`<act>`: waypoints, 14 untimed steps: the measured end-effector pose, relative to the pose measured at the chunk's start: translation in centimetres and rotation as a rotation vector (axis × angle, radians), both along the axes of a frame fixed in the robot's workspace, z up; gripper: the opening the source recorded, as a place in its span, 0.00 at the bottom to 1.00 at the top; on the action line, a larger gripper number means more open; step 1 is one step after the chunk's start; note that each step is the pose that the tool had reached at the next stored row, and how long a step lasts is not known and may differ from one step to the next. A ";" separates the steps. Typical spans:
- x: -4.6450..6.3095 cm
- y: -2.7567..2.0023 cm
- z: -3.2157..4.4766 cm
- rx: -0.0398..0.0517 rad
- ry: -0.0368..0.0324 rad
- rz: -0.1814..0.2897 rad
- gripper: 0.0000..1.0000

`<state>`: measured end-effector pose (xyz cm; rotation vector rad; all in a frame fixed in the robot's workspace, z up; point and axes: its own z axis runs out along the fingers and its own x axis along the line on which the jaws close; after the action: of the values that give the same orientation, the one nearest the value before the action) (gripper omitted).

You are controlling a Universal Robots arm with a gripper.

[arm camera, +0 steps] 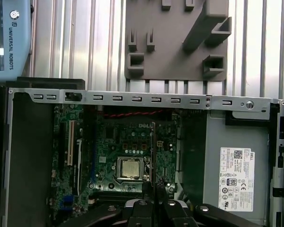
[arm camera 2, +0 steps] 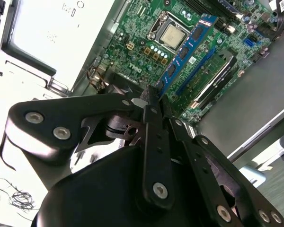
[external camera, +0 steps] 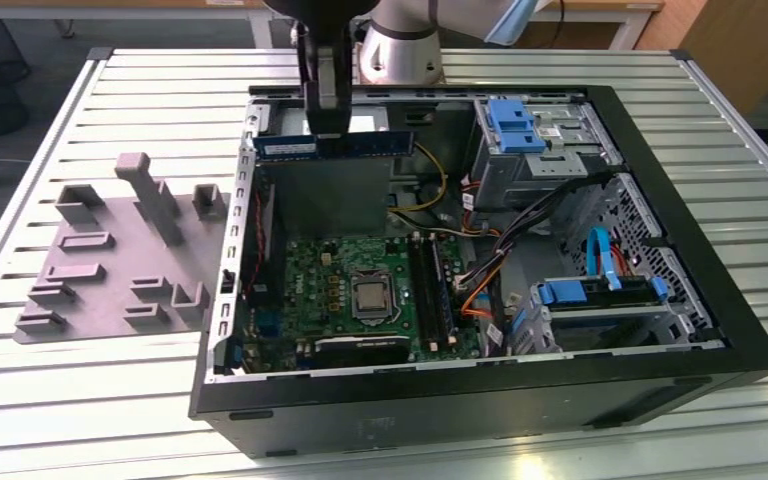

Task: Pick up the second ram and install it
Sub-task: 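Pick up the second ram and move it above second insertion slot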

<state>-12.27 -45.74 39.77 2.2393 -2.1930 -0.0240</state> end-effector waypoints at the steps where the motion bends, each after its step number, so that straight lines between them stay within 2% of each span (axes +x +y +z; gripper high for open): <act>1: 0.1 0.00 0.00 0.0000 0.0000 0.000 0.14; 10: 0.4 0.00 0.00 0.0000 0.0000 0.000 0.14; 14: 0.9 0.00 0.00 0.0000 0.0000 -0.001 0.14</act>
<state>-11.33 -45.74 39.78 2.2383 -2.1939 -0.0240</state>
